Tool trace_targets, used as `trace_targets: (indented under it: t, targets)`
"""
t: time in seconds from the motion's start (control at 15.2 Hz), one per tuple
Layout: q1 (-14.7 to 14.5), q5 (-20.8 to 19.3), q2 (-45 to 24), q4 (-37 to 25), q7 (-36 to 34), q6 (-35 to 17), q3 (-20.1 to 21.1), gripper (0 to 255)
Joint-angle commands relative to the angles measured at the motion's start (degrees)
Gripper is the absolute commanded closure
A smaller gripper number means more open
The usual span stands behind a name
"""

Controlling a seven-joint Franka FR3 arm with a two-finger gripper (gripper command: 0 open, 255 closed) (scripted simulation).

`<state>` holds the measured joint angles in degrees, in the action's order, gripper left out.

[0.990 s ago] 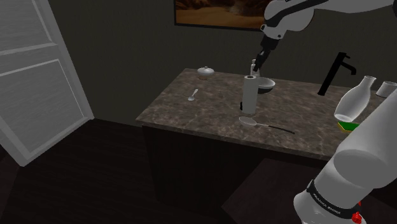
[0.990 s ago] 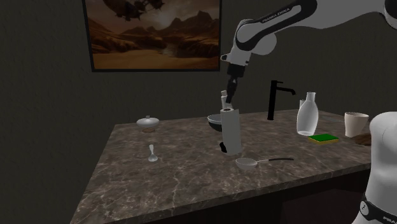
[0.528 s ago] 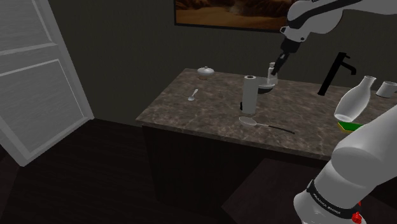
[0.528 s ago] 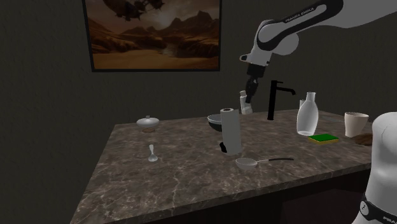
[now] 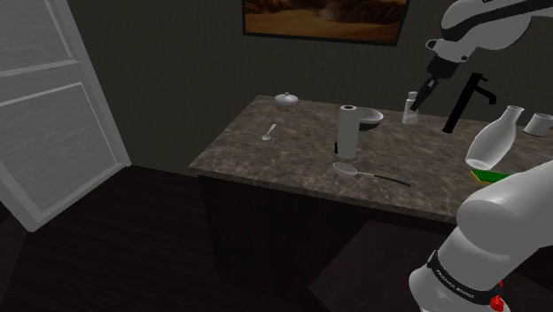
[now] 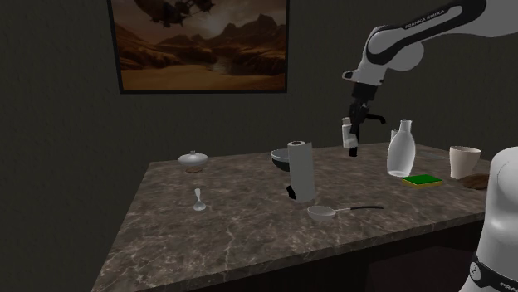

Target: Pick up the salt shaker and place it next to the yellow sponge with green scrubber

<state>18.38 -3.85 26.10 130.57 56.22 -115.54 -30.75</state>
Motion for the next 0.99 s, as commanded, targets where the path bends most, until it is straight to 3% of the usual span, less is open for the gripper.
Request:
trace_targets:
  t: [0.0, 0.79, 0.92]
  targets:
    - [1.4, -1.2, 1.7, 0.9, 2.0, 0.8, -1.4, 255]
    - [8.8, -7.7, 8.0, 0.2, 16.3, 7.0, -12.0, 255]
    - [8.8, -7.9, 7.9, 1.5, 16.5, 5.5, -12.5, 255]
